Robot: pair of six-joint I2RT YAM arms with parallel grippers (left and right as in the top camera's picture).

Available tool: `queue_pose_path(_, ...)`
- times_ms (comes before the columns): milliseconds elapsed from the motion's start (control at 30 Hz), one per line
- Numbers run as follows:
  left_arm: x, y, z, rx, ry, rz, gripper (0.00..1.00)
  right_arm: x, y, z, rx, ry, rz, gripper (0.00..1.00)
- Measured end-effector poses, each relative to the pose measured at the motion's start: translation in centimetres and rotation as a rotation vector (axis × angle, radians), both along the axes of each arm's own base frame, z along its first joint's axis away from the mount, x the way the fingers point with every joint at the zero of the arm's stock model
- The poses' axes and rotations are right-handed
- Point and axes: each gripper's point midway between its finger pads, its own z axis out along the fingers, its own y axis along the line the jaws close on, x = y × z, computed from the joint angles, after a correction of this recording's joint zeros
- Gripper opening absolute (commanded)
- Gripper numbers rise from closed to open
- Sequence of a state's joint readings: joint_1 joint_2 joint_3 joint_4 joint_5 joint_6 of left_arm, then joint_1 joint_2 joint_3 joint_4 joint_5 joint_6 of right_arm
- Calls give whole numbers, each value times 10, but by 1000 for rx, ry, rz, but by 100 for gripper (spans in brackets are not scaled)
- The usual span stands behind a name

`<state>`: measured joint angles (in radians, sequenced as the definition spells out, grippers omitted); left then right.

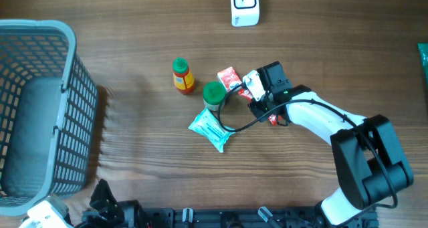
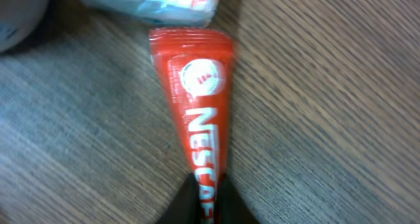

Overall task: Scan the item barcode
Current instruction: 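Reach the right gripper to the red Nestle stick and grasp it, then raise the red stick to the scanner with the right gripper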

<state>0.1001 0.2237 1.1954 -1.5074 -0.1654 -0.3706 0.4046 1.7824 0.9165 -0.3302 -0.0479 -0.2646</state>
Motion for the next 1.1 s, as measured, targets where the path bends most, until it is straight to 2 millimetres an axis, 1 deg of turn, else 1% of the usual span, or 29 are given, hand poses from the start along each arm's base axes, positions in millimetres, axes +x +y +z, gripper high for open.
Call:
queue_pose_path(33,0,0,0,0,1,0,100,0,0,1,5,8,-19,4)
queue_pose_path(100,0,0,0,0,1,0,100,-12,6,2,56,86,-23,4)
queue_pose_path(133,0,0,0,0,1,0,100,-26,18,6,141,176,-10,4)
queue_pose_path(167,0,0,0,0,0,0,100,-34,25,13,205,239,-3,4)
queue_pose_path(200,0,0,0,0,0,0,100,-40,39,29,329,310,11,4)
queue_pose_path(233,0,0,0,0,0,0,100,-38,46,44,417,339,18,4)
queue_pose_path(267,0,0,0,0,2,0,100,-40,53,68,566,395,19,4)
queue_pose_path(300,0,0,0,0,0,0,100,-41,53,85,669,424,11,4)
queue_pose_path(333,0,0,0,0,0,0,100,-44,52,96,742,461,1,4)
queue_pose_path(367,0,0,0,0,1,0,100,-48,52,113,851,518,-13,4)
queue_pose_path(400,0,0,0,0,0,0,100,-52,55,126,939,566,-18,4)
queue_pose_path(433,0,0,0,0,0,0,100,-47,50,139,1028,601,-65,4)
queue_pose_path(467,0,0,0,0,0,0,100,-44,49,148,1088,665,-129,4)
queue_pose_path(533,0,0,0,0,0,0,100,-41,48,157,1143,820,-292,4)
queue_pose_path(633,0,0,0,0,0,0,100,-42,50,166,1160,1100,-568,4)
queue_pose_path(700,0,0,0,0,0,0,100,-42,51,175,1182,1216,-640,4)
queue_pose_path(767,0,0,0,0,0,0,100,-43,52,183,1203,1288,-662,4)
queue_pose_path(833,0,0,0,0,0,0,100,-41,53,186,1217,1289,-645,4)
queue_pose_path(867,0,0,0,0,0,0,100,-34,54,186,1236,1203,-572,4)
queue_pose_path(900,0,0,0,-1,1,-1,100,-21,54,184,1250,1013,-437,4)
queue_pose_path(933,0,0,0,0,1,0,100,-16,53,174,1214,906,-414,4)
queue_pose_path(967,0,0,0,0,1,0,100,-8,48,157,1142,798,-436,4)
queue_pose_path(1000,0,0,0,0,1,0,100,-2,44,145,1088,729,-455,4)
queue_pose_path(1033,0,0,0,0,1,0,100,2,38,134,1029,682,-496,4)
queue_pose_path(1067,0,0,0,0,1,0,100,6,28,123,947,618,-560,4)
queue_pose_path(1100,0,0,0,0,1,0,100,9,19,118,885,566,-611,4)
